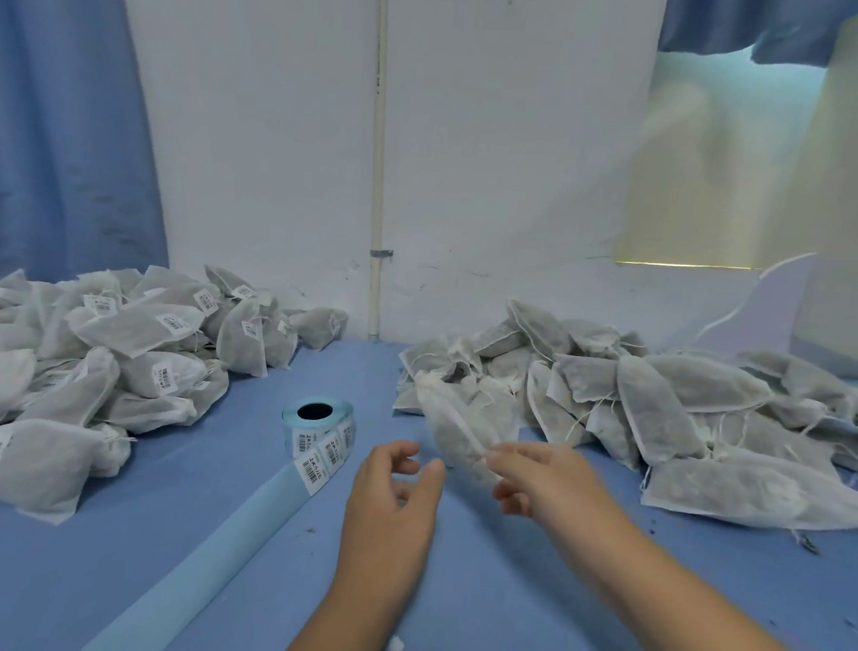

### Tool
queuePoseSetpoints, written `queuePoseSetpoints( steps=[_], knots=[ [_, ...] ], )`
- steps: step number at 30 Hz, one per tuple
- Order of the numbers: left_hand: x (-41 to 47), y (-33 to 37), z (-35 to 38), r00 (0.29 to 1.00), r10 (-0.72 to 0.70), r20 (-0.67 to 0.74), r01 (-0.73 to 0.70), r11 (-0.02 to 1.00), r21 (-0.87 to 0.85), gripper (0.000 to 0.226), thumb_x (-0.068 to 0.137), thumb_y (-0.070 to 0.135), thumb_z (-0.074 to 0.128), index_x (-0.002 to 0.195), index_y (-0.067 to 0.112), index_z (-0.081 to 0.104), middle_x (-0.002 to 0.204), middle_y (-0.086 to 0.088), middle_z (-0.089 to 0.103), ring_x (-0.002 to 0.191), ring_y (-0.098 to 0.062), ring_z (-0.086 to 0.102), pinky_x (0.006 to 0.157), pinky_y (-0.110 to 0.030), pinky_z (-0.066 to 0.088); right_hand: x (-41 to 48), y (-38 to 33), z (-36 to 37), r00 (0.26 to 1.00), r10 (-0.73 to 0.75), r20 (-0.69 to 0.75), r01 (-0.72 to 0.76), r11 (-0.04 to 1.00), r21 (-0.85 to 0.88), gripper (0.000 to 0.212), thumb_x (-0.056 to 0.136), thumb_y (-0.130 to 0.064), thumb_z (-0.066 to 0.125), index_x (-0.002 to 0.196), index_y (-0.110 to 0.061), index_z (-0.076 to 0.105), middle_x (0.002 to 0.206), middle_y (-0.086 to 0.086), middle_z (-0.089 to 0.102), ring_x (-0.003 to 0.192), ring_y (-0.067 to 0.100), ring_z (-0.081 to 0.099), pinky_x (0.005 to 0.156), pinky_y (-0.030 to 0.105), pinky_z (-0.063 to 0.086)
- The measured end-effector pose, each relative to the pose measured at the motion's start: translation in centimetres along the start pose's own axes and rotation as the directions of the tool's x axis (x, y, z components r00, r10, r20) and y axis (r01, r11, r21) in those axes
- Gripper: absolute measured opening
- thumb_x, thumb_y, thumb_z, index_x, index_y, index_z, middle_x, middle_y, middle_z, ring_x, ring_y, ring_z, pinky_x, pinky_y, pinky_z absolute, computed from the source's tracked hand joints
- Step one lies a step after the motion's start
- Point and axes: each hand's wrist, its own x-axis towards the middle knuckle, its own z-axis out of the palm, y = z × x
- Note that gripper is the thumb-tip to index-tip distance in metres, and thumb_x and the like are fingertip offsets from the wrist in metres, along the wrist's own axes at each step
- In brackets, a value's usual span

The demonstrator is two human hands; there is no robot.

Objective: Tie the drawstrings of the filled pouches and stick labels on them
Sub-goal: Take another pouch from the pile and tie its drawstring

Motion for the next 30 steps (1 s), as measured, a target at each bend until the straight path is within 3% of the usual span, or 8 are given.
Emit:
queuePoseSetpoints(
  steps=[5,8,11,18,21,23,26,30],
  knots=[
    [-1.0,1.1,0.2,0.995,0.008,0.102,0.005,0.992,-0.125,0.019,0.091,0.027,0.066,0.106,0.029,0.056,0.103,0.013,0.067,0.079,0.010,0.064,0.068,-0.007,0.046,-5.2,0.8,1.9,0.967,-0.246,0.064,0.253,0.906,-0.340,0.009,0.085,-0.022,0.063,0.078,-0.028,0.063,0.091,-0.014,0.058,0.073,-0.006,0.054,0.073,0.012,0.043],
    [-1.6,1.3,0.1,0.996,-0.007,0.084,0.016,0.995,-0.100,0.018,0.090,0.029,0.067,0.105,0.028,0.058,0.093,0.011,0.070,0.073,0.008,0.064,0.064,-0.009,0.047,-6.7,1.8,2.8,0.921,-0.349,0.172,0.389,0.838,-0.383,0.031,0.083,-0.022,0.060,0.111,-0.035,0.057,0.106,-0.015,0.049,0.077,-0.001,0.054,0.074,0.008,0.038],
    [-1.5,1.4,-0.2,0.999,-0.029,0.039,0.031,0.998,-0.046,0.013,0.089,0.023,0.068,0.101,0.023,0.062,0.090,0.004,0.071,0.076,-0.006,0.065,0.070,-0.022,0.049,-7.2,2.5,2.6,0.906,-0.377,0.193,0.424,0.810,-0.406,0.035,0.084,-0.022,0.061,0.119,-0.028,0.058,0.106,-0.015,0.050,0.077,0.004,0.055,0.073,0.008,0.037],
    [-1.9,2.2,-0.7,0.993,0.077,0.092,-0.085,0.993,0.083,0.017,0.089,0.014,0.060,0.090,0.030,0.063,0.077,0.019,0.067,0.065,0.009,0.057,0.057,-0.006,0.040,-5.9,2.4,-0.8,0.948,-0.266,-0.177,0.225,0.948,-0.223,0.032,0.086,-0.028,0.067,0.111,-0.038,0.051,0.110,-0.022,0.055,0.082,-0.010,0.054,0.073,0.007,0.039],
    [-2.7,2.3,-0.5,0.917,0.293,0.271,-0.367,0.885,0.287,0.024,0.089,0.015,0.061,0.095,0.038,0.060,0.089,0.017,0.064,0.085,0.006,0.056,0.070,-0.006,0.038,-5.4,2.3,-1.8,0.982,-0.140,-0.129,0.129,0.987,-0.091,0.042,0.085,-0.036,0.067,0.121,-0.040,0.047,0.114,-0.026,0.055,0.084,-0.012,0.058,0.078,0.015,0.044],
    [-3.2,2.4,-0.1,0.852,0.392,0.347,-0.501,0.803,0.324,0.021,0.089,0.018,0.060,0.102,0.035,0.059,0.096,0.016,0.061,0.090,0.004,0.054,0.073,-0.007,0.036,-5.2,2.4,-2.1,0.985,-0.148,-0.092,0.138,0.984,-0.112,0.024,0.088,-0.034,0.065,0.111,-0.035,0.061,0.106,-0.021,0.065,0.086,-0.003,0.062,0.080,0.020,0.048],
    [-3.4,2.4,0.2,0.817,0.436,0.377,-0.564,0.736,0.374,0.023,0.086,0.028,0.052,0.107,0.028,0.061,0.094,0.016,0.056,0.087,-0.004,0.052,0.073,-0.015,0.037,-5.2,2.4,-2.3,0.976,-0.179,-0.123,0.161,0.977,-0.143,0.019,0.094,-0.021,0.058,0.084,-0.021,0.074,0.076,-0.008,0.072,0.073,0.010,0.066,0.067,0.021,0.047],
    [-3.0,2.5,0.0,0.841,0.465,0.277,-0.538,0.661,0.523,0.029,0.080,0.026,0.047,0.103,0.021,0.064,0.089,0.015,0.053,0.082,-0.010,0.048,0.070,-0.026,0.030,-5.1,2.3,-2.3,0.976,-0.125,-0.180,0.115,0.991,-0.062,0.025,0.095,-0.016,0.054,0.078,-0.023,0.071,0.062,-0.005,0.069,0.053,0.005,0.058,0.057,0.016,0.044]
  ],
)
